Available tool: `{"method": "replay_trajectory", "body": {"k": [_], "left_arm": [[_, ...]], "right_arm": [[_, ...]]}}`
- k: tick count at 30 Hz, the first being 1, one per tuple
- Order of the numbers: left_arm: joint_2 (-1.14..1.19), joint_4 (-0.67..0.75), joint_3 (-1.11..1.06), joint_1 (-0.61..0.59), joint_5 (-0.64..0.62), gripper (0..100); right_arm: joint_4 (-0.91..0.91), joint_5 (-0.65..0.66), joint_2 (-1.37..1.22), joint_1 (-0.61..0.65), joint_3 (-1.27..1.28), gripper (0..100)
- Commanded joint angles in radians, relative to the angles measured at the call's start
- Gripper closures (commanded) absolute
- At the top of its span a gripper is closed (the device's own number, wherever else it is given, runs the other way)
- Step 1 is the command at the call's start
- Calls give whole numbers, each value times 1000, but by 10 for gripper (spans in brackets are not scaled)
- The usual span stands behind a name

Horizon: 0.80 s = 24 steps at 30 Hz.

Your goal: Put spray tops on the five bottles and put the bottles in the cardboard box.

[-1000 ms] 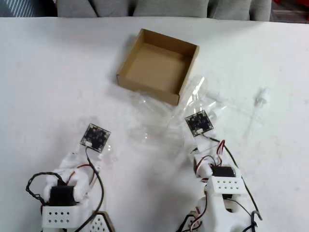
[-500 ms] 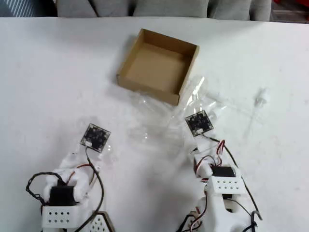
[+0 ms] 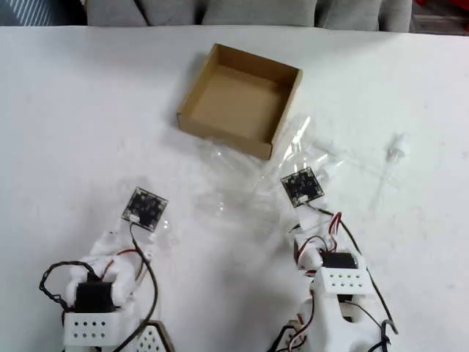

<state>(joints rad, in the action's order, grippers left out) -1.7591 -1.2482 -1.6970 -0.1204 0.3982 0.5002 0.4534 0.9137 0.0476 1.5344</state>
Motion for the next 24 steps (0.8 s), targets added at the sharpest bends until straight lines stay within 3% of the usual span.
{"method": "replay_trajectory", "body": {"k": [1, 24], "left_arm": [[7, 2, 3, 2, -8, 977], [7, 2, 3, 2, -8, 977]], "right_arm": [[-4, 6, 15, 15, -8, 981], [4, 6, 15, 30, -8, 981]]}}
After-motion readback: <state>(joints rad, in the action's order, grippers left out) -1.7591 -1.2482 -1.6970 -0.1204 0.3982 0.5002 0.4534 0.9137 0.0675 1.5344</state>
